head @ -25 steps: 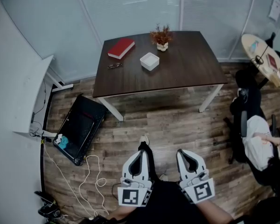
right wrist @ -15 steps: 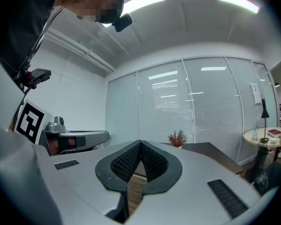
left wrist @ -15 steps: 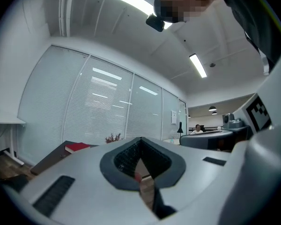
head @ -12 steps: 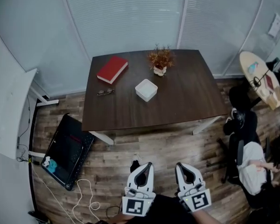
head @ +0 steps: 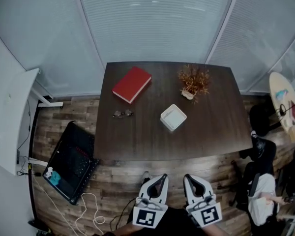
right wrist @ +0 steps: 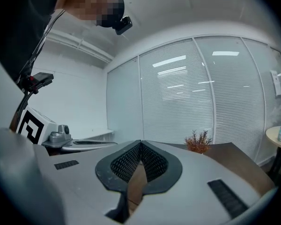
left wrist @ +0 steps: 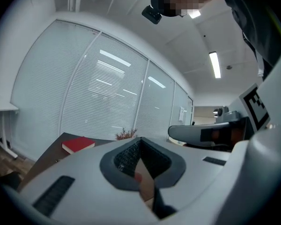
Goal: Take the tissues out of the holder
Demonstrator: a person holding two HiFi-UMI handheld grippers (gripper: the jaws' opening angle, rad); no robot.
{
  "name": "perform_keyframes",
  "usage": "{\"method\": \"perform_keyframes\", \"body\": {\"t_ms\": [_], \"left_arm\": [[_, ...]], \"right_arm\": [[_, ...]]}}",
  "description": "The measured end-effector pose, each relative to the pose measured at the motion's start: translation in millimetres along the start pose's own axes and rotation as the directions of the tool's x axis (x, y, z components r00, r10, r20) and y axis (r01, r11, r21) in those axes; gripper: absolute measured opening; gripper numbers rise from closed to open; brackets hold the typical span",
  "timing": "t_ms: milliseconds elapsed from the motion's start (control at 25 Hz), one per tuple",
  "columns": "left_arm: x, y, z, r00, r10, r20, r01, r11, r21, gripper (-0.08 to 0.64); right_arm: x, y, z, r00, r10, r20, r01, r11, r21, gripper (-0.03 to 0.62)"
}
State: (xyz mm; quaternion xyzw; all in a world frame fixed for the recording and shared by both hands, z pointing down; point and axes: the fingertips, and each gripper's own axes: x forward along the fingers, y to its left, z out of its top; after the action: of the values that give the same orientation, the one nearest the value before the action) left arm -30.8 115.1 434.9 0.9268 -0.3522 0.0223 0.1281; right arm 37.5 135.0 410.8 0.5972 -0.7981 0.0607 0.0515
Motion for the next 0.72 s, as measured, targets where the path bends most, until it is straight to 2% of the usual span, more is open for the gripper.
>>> {"method": "perform_keyframes", "body": {"t_ms": [240, 400, 560, 720], "left_arm": [[22, 43, 18, 0.999, 0.045, 0.011, -0.044, 0.999, -0.025, -0.005], [28, 76, 27, 0.992, 0.124, 0.039, -0.123, 0.992, -0.028, -0.005], [45, 74, 31, 0.986, 0.158, 0.061, -0.158, 0.987, -0.009, -0.005], [67, 52, 33, 0.985, 0.165, 0.043, -0.164, 0.986, -0.041, -0.005]], "right_arm": [[51, -7, 3, 0.998, 0.052, -0.032, -0.052, 0.999, -0.005, 0.008], [77, -15, 0, 0.998, 0.057, -0.026, -0.056, 0.998, 0.007, 0.008], [82, -40, 10, 1.0, 0.027, -0.004, -0.027, 0.997, 0.072, 0.008], [66, -63, 9, 0.998, 0.066, -0.018, -0.066, 0.997, 0.032, 0.008]]}}
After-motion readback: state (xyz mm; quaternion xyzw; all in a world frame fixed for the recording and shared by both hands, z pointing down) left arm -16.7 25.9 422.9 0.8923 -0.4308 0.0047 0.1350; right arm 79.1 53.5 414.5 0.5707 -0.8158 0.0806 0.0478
